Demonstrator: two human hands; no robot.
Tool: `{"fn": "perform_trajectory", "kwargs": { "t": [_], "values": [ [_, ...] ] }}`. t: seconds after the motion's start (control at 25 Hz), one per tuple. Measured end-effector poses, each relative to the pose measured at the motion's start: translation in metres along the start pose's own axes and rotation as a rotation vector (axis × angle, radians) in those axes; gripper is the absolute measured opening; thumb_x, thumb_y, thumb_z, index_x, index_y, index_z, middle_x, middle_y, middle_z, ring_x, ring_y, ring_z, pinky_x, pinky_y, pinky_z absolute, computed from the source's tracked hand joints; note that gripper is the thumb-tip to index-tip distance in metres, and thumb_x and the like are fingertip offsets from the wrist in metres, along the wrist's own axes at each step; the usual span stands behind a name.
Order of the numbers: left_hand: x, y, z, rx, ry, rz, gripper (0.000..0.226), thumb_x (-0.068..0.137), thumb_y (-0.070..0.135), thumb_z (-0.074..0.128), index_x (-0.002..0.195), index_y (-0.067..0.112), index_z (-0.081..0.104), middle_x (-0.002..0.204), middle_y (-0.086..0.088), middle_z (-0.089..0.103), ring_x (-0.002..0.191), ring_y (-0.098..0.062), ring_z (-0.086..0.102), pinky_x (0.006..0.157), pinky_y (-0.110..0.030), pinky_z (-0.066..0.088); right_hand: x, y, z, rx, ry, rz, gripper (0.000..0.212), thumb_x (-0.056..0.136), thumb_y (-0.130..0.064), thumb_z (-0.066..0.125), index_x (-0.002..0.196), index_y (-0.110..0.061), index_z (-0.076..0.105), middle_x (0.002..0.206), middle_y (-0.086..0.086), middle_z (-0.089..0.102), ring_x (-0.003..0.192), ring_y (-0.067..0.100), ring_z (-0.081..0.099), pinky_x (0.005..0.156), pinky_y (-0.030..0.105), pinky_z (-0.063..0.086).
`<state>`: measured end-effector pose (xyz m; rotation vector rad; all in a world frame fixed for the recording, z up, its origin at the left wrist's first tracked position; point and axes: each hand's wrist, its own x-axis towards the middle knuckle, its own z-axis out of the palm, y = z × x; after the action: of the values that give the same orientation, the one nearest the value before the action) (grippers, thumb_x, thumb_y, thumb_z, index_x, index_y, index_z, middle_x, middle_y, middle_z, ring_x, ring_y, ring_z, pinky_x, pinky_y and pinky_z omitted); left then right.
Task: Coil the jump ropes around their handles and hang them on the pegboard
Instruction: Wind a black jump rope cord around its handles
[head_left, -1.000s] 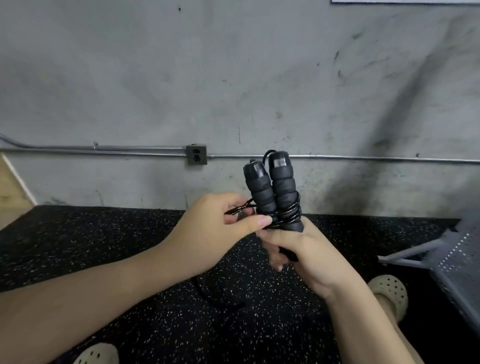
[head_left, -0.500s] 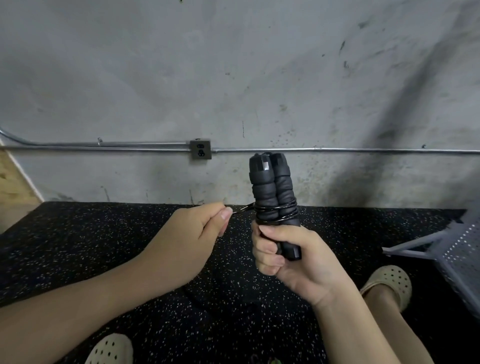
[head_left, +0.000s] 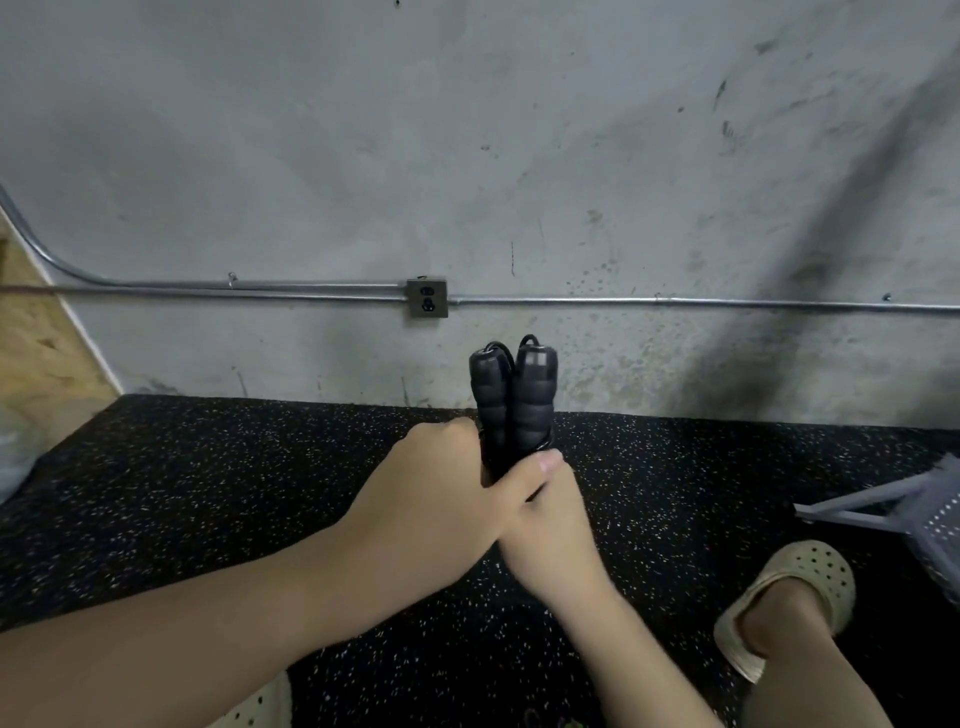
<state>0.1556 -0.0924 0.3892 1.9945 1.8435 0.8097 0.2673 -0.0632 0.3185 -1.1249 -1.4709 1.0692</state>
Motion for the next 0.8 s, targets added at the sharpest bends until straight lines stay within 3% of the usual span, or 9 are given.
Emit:
{"fn": "perform_trajectory", "kwargs": {
  "t": [0.12,0.2,0.28,0.4,0.48,0.56,0.64,0.72,0.8],
  "values": [
    [0.007,-0.008,0.004,0.042,0.001,0.016,0.050,0.082,0.075,0.061,0.078,0.025,0.059,0.069,0.008,0.063,0.064,-0.003,0.059,0.060,-0.024,0.045,-0.013,-0.003,0.021,-0.391,0.050,0.003,0.008,0.088,-0.033,0.056,0.089,-0.025,0.056,0.074,-0.007,0.064,0.062,0.009,0.060,0.051,0.029,0.042],
    [0.014,-0.018,0.001,-0.054,-0.037,0.049,0.041,0.087,0.064,0.064,0.075,0.025,0.062,0.065,0.006,0.065,0.061,-0.006,0.060,0.061,-0.029,0.046,-0.012,-0.006,0.014,-0.406,0.015,-0.002,0.019,0.085,-0.036,0.066,0.094,-0.024,0.056,0.075,-0.007,0.065,0.063,0.008,0.060,0.054,0.029,0.047],
    [0.016,-0.027,-0.005,-0.197,-0.141,0.106,0.030,0.092,0.054,0.064,0.080,0.026,0.067,0.071,0.003,0.072,0.066,-0.010,0.066,0.067,-0.036,0.053,-0.006,-0.012,-0.005,-0.109,-0.169,0.036,0.022,0.080,-0.026,0.077,0.096,-0.018,0.064,0.078,-0.007,0.069,0.067,0.004,0.061,0.061,0.025,0.050],
    [0.016,-0.030,-0.014,-0.353,-0.299,0.170,0.032,0.092,0.056,0.062,0.091,0.024,0.068,0.076,-0.013,0.073,0.070,-0.033,0.069,0.065,-0.043,0.056,-0.002,-0.019,-0.021,0.362,-0.509,0.142,0.020,0.083,-0.007,0.074,0.103,-0.004,0.074,0.092,0.017,0.073,0.086,0.025,0.072,0.076,0.033,0.058],
    [0.018,-0.033,-0.017,-0.365,-0.317,0.151,0.043,0.084,0.066,0.061,0.094,0.025,0.069,0.083,-0.013,0.074,0.078,-0.034,0.071,0.072,-0.044,0.058,-0.002,-0.016,-0.016,0.449,-0.457,0.155,0.019,0.081,-0.003,0.072,0.100,-0.005,0.076,0.092,0.024,0.073,0.084,0.031,0.074,0.073,0.033,0.059],
    [0.022,-0.041,-0.020,-0.316,-0.271,0.078,0.054,0.070,0.080,0.062,0.095,0.034,0.073,0.089,0.002,0.077,0.088,-0.018,0.072,0.089,-0.046,0.057,-0.002,-0.012,-0.010,0.457,-0.323,0.116,0.017,0.080,0.003,0.073,0.092,-0.008,0.077,0.087,0.021,0.073,0.075,0.028,0.073,0.068,0.033,0.059],
    [0.022,-0.048,-0.024,-0.203,-0.201,0.015,0.066,0.058,0.090,0.059,0.088,0.035,0.076,0.079,0.011,0.074,0.078,-0.007,0.070,0.086,-0.042,0.058,0.000,-0.009,-0.007,0.415,-0.246,0.074,0.016,0.081,0.005,0.075,0.089,-0.009,0.076,0.082,0.017,0.071,0.065,0.024,0.067,0.063,0.032,0.056],
    [0.021,-0.051,-0.026,-0.129,-0.132,0.008,0.071,0.056,0.092,0.059,0.084,0.028,0.075,0.070,0.005,0.068,0.067,-0.009,0.065,0.077,-0.042,0.058,0.003,-0.007,-0.005,0.343,-0.189,0.037,0.011,0.080,0.002,0.076,0.088,-0.004,0.073,0.076,0.018,0.067,0.060,0.023,0.060,0.060,0.033,0.052],
    [0.017,-0.052,-0.023,-0.200,-0.073,0.029,0.050,0.067,0.079,0.070,0.081,0.031,0.074,0.068,-0.001,0.065,0.064,-0.012,0.062,0.074,-0.045,0.057,0.003,-0.006,0.000,0.266,-0.128,0.014,0.008,0.081,0.001,0.077,0.085,-0.001,0.070,0.069,0.017,0.064,0.059,0.022,0.056,0.058,0.033,0.049]
  ]
}}
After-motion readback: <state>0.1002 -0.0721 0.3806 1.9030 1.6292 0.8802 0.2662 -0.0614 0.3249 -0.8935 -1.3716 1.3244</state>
